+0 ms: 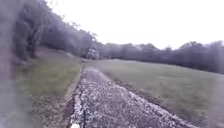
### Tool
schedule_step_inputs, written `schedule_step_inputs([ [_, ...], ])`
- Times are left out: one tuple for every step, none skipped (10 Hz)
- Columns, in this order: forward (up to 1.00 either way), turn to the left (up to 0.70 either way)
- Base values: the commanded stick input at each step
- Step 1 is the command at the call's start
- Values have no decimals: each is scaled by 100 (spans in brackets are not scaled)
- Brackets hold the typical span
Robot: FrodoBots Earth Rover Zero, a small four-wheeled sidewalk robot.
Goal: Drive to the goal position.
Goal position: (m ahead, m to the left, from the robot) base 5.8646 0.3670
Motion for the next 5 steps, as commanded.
schedule_step_inputs([
  [70,35],
  [70,35],
  [70,35],
  [70,35],
  [70,35],
])
